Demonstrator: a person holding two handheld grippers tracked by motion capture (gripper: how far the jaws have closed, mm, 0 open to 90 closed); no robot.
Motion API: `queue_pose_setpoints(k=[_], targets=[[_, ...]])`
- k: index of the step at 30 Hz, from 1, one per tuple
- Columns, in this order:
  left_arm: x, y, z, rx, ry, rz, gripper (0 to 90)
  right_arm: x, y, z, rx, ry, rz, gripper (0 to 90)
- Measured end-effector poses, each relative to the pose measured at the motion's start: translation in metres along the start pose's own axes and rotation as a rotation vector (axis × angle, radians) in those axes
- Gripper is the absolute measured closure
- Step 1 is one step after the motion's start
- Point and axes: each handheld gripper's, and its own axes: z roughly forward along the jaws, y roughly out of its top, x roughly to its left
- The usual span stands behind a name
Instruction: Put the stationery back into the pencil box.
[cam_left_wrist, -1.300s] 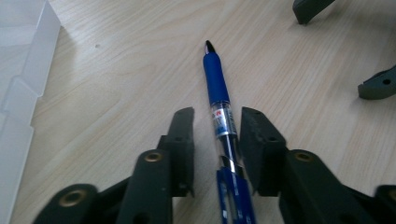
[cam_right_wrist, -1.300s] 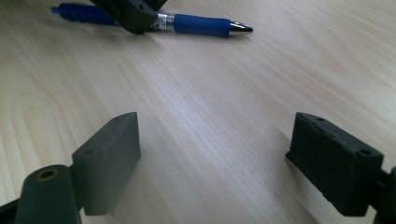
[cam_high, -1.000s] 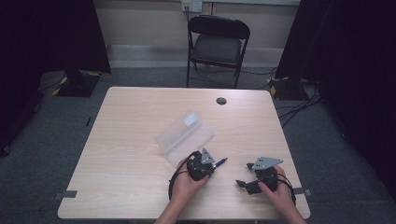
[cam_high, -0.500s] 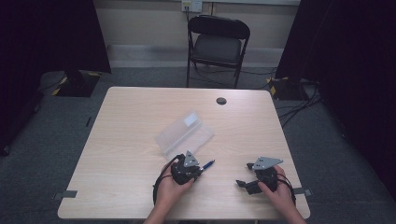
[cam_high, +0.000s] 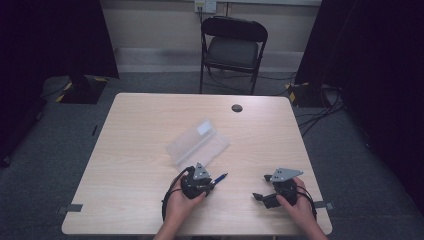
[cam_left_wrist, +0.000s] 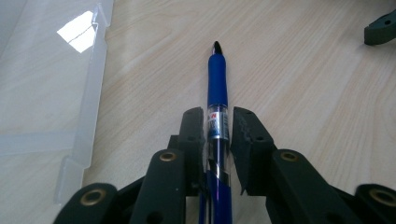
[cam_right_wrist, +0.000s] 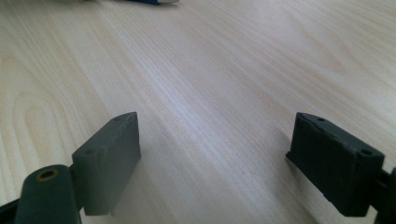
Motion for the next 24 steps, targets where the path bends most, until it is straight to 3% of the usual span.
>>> queue_pose_setpoints(k=[4,9,10,17,24], targets=[[-0.001,0.002,0.001,0.005,0.008,0.02,79.5,0.0,0.0,0.0,0.0,0.0,0.0,14.9],[-0.004,0.006,0.002,0.039,0.01,0.001,79.7,0.0,0.0,0.0,0.0,0.0,0.0,14.9],[-0.002,0.007,0.002,0.04,-0.009,-0.014,79.7,0.0,0.0,0.0,0.0,0.0,0.0,14.9],[-0.001,0.012,-0.001,0.006,-0.02,-0.027,79.7,0.0,0.0,0.0,0.0,0.0,0.0,14.9],[0.007,0.027,-0.011,-0.007,-0.006,-0.032,79.7,0.0,0.0,0.0,0.0,0.0,0.0,14.9]])
